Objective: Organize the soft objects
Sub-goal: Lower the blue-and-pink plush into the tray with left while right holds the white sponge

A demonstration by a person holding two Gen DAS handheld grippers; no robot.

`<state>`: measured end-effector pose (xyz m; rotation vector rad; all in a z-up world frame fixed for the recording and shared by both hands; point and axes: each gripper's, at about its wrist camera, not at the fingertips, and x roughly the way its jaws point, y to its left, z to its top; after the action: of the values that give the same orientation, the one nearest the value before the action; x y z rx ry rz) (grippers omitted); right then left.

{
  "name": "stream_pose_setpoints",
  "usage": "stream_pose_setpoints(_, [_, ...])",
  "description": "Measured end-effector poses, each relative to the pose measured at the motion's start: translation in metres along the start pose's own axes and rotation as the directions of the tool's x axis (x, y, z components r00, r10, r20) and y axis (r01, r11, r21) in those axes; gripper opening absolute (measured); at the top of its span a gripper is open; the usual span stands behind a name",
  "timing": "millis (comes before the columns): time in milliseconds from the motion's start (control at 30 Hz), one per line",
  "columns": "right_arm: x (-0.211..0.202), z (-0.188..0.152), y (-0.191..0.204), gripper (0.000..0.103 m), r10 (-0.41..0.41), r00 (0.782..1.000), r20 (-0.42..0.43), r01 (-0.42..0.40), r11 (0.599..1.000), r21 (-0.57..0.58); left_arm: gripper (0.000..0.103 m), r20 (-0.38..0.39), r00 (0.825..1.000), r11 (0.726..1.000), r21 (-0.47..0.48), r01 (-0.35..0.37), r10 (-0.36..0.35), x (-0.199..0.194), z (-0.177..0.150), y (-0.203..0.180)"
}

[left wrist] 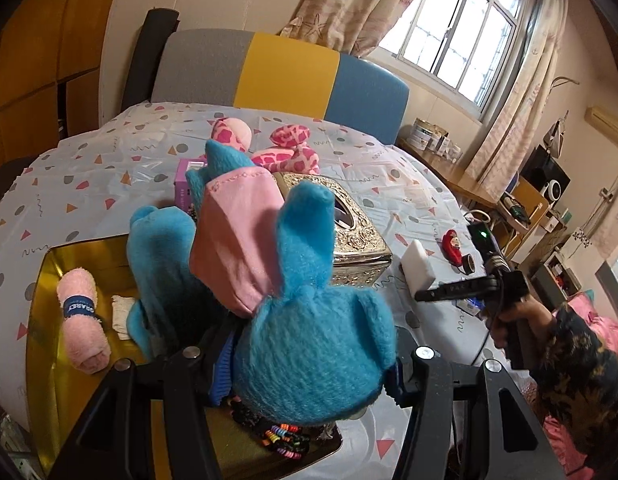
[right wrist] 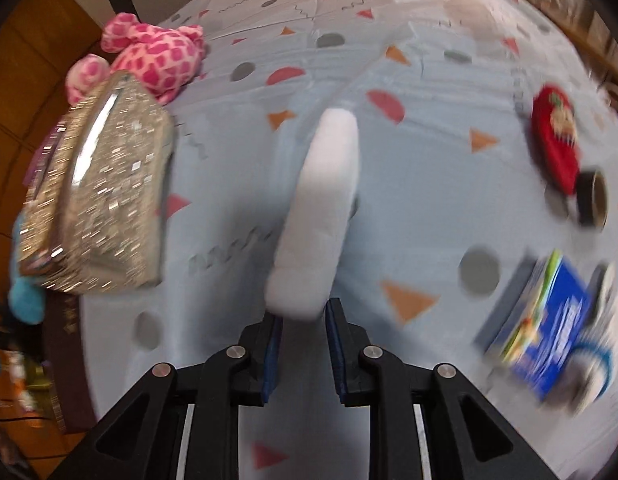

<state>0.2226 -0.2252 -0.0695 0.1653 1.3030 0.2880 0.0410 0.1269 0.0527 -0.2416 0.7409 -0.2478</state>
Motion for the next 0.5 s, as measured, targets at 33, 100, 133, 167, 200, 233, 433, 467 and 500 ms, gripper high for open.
stream_pose_setpoints(33, [-0.002,-0.005,0.0,0.021,0.032,0.999,-0.005,-0.032,0.999,0.019,0.059,0.003,1.0,1.0,-0.002,-0.001,0.001,-0.002,-0.001,0.001])
stream_pose_setpoints(100, [-0.005,-0.014,-0.003,0.03,0.109,0.994,-0.015,-0.108,0.992,0.071,0.059,0.006,1.0,1.0,-0.008,0.0,0.0,-0.006,-0.003,0.005])
stream_pose_setpoints(133, [-0.008,-0.019,-0.005,0.031,0.111,0.994,-0.011,-0.11,0.99,0.089,0.059,0.008,1.0,1.0,-0.01,-0.001,0.001,-0.008,-0.004,0.007])
stream_pose_setpoints(167, [-0.011,-0.023,-0.006,0.033,0.078,0.997,-0.004,-0.078,0.992,0.095,0.059,0.01,1.0,1.0,-0.013,-0.002,0.002,-0.009,-0.006,0.009])
stream_pose_setpoints(200, [-0.014,-0.026,-0.01,0.033,0.016,1.0,0.008,-0.017,0.994,0.112,0.059,0.011,1.0,1.0,-0.016,-0.004,0.004,-0.011,-0.007,0.011])
stream_pose_setpoints(233, [-0.016,-0.03,-0.012,0.033,-0.023,1.0,0.015,0.021,0.991,0.134,0.059,0.011,1.0,1.0,-0.022,-0.005,0.005,-0.013,-0.008,0.014])
stream_pose_setpoints(433, [-0.039,-0.033,-0.026,0.042,0.02,0.99,0.141,-0.055,0.967,0.249,0.06,0.027,0.999,0.999,-0.046,-0.016,0.017,-0.023,-0.014,0.023])
stream_pose_setpoints(467, [-0.044,-0.032,-0.024,0.042,0.025,0.985,0.17,-0.07,0.962,0.263,0.06,0.03,0.999,0.999,-0.051,-0.017,0.019,-0.024,-0.014,0.025])
stream_pose_setpoints(500, [-0.051,-0.03,-0.021,0.042,0.013,0.976,0.217,-0.074,0.958,0.276,0.06,0.033,0.999,0.998,-0.054,-0.02,0.022,-0.026,-0.015,0.026])
